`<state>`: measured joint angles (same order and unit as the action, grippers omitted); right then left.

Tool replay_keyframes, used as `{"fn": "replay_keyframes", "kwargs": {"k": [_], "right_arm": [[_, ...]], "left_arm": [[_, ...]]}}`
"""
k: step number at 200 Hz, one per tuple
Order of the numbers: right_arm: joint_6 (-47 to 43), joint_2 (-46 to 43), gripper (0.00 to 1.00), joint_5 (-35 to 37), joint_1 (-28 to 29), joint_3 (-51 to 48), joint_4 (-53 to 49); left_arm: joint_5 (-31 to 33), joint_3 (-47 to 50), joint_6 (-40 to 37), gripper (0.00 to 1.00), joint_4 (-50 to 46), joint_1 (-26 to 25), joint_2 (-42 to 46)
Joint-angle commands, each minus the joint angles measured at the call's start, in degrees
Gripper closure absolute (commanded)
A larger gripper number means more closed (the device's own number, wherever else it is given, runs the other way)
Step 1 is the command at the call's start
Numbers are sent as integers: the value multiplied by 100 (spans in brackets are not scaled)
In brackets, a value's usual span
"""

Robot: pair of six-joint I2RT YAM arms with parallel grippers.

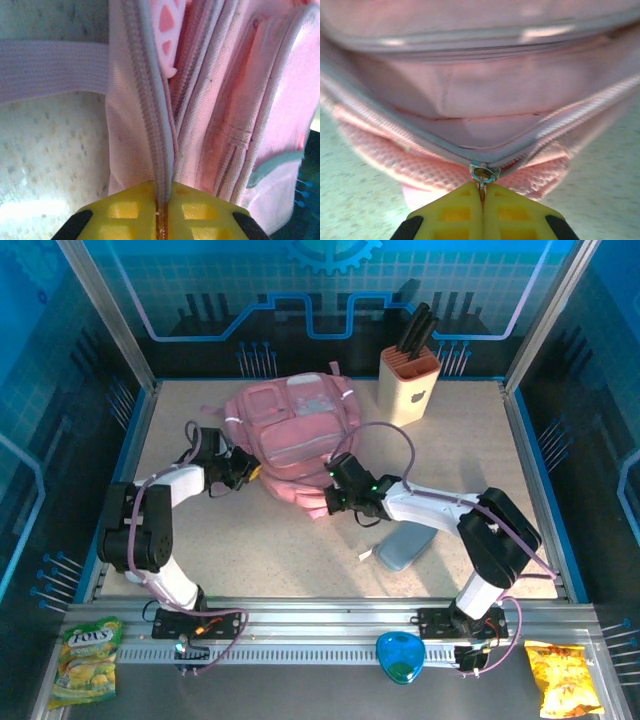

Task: Pack the student bag
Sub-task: Zip the student bag at the top-center of the table.

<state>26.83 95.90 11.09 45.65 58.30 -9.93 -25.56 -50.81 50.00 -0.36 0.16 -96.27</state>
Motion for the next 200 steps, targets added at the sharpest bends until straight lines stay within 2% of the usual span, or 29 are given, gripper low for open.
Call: {"fn": "replay_keyframes", "kwargs": {"k": [1, 18, 36, 88, 114, 141, 163, 200], "right_arm": [[-91, 300, 100, -745, 359, 228, 263], [-28, 584, 100, -890, 573, 513, 406], [26, 900, 100, -1014, 755, 862, 504], [124, 1581, 100, -1302, 960, 1668, 593], [103, 1647, 100, -1303, 961, 1760, 563], [120, 1663, 100, -1312, 959, 1742, 554], [147, 1675, 100, -1311, 963, 1733, 554], [169, 1651, 100, -1260, 963, 1714, 536]], "left_arm": [[408, -368, -434, 87, -150, 100, -95], [687, -200, -453, 86, -211, 305, 83], [842, 35, -494, 72, -338, 550, 380], [1050, 618, -578, 50, -1158, 653, 1399], [952, 790, -616, 45, -1536, 489, 1721], [1400, 647, -755, 42, -2034, 118, 1814], [1701, 418, -795, 41, -2222, -131, 1634], [1862, 58, -875, 42, -2284, -399, 1194]]}}
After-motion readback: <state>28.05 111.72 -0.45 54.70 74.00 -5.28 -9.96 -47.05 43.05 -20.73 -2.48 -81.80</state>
